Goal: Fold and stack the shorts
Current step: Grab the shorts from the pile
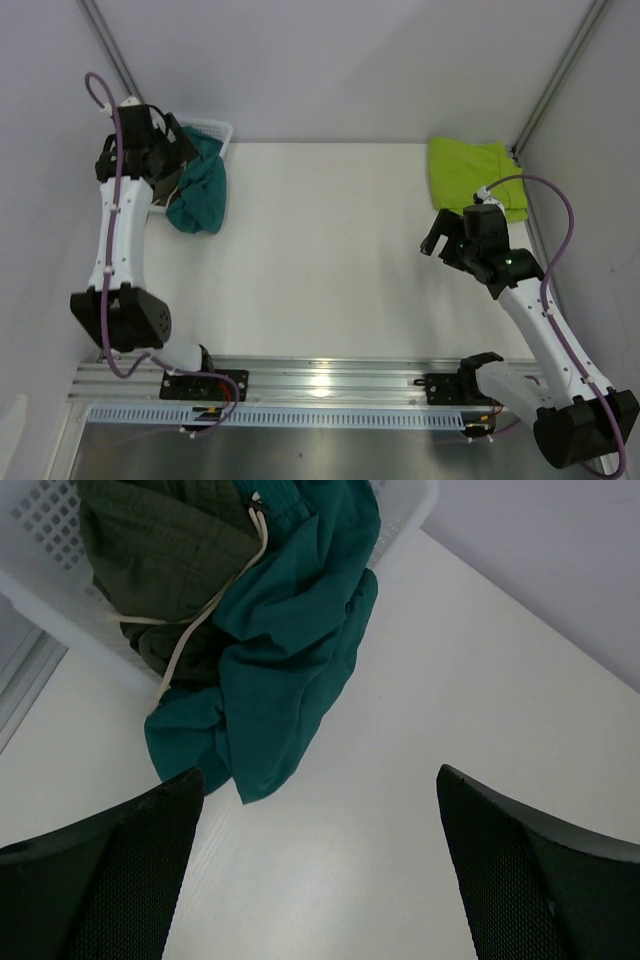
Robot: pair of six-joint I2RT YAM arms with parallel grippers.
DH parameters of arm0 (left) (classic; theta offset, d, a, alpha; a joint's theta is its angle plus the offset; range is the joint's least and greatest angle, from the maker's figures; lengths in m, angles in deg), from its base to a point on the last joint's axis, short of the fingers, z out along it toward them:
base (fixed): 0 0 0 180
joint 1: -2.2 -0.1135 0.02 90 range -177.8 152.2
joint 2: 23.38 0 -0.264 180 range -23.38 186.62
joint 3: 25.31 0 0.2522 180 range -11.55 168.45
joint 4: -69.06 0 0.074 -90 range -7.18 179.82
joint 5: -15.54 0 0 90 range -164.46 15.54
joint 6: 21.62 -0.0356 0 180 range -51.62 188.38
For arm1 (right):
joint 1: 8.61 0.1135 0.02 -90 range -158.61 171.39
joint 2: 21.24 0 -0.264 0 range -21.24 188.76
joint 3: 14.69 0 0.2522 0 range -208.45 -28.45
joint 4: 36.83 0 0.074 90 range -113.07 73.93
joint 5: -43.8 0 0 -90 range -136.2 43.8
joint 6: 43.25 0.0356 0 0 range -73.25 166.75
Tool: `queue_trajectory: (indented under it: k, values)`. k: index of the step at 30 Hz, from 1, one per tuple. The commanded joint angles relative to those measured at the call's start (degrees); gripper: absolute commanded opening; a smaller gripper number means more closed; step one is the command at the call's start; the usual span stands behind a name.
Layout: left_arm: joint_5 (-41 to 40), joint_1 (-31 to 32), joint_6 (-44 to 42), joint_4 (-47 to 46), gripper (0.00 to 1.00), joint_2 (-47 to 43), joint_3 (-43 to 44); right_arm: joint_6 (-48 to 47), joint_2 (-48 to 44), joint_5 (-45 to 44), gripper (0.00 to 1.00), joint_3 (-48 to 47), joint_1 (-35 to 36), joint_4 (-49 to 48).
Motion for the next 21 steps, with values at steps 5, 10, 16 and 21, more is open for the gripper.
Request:
queue_trajectory:
  k: [5,10,16,21]
  values:
    - [-0.4,-0.2,-6.6,12.3,0.96,19.9,21.4,0.7,-0.8,0.5,1.00,-1.1,0.2,-0.7]
    - [-3.6,-0.2,-9.6,13.7,0.95,28.0,24.7,1.8,-1.4,1.7,0.99,0.2,-0.6,-1.6]
    - [-3.4,-0.2,-10.6,12.5,0.92,34.3,25.2,2.2,-1.5,2.7,0.99,0.8,-1.1,-2.2]
    - [-3.6,-0.2,-11.7,10.3,0.90,36.0,24.9,2.7,-1.1,2.6,1.00,1.1,-1.5,-2.0]
